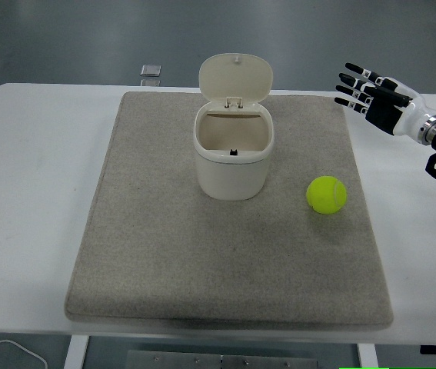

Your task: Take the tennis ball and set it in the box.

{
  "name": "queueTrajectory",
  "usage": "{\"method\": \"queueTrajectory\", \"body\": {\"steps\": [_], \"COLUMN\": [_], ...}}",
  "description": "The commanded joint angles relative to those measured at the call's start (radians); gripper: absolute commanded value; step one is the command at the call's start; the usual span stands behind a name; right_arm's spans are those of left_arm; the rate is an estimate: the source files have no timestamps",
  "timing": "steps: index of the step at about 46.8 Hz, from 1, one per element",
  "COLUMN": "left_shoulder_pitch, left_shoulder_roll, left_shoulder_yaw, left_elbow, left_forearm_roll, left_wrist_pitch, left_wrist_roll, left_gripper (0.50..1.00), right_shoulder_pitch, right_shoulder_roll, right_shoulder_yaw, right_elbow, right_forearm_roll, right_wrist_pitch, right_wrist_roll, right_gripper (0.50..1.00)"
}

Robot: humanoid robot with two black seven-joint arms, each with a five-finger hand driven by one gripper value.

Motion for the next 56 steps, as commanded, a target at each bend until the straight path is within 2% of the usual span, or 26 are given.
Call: {"method": "queueTrajectory", "body": {"steps": [1,33,48,56], "left_shoulder_pitch": [0.001,-0.005,-0.005,-0.005], "left_shoulder_roll": [0.0,0.0,0.0,0.0], "left_shoulder_yaw": [-0.001,0.002,0.0,0.0], "left_elbow": [0.0,-0.003,-0.003,-0.003], "left_forearm_roll": [0.0,0.0,0.0,0.0], "left_wrist_pitch": [0.0,-0.002,-0.002,-0.002], "left_wrist_roll": [0.0,0.0,0.0,0.0], "left_gripper": [0.992,0.992,0.992,0.992], "right_shoulder_pitch": [0.001,-0.006,-0.026,-0.023], "right_shoulder_roll": [0.0,-0.009,-0.026,-0.028], "right_shoulder_yaw": [0.002,-0.01,-0.01,-0.009], "right_elbow": [0.0,0.006,0.008,0.006], "right_forearm_roll": [0.001,0.001,-0.008,-0.012], "right_wrist_pitch": [0.0,-0.014,0.023,0.076], "right_wrist_roll": [0.0,0.006,0.011,0.011], "right_gripper": [0.934,0.934,0.934,0.932]}}
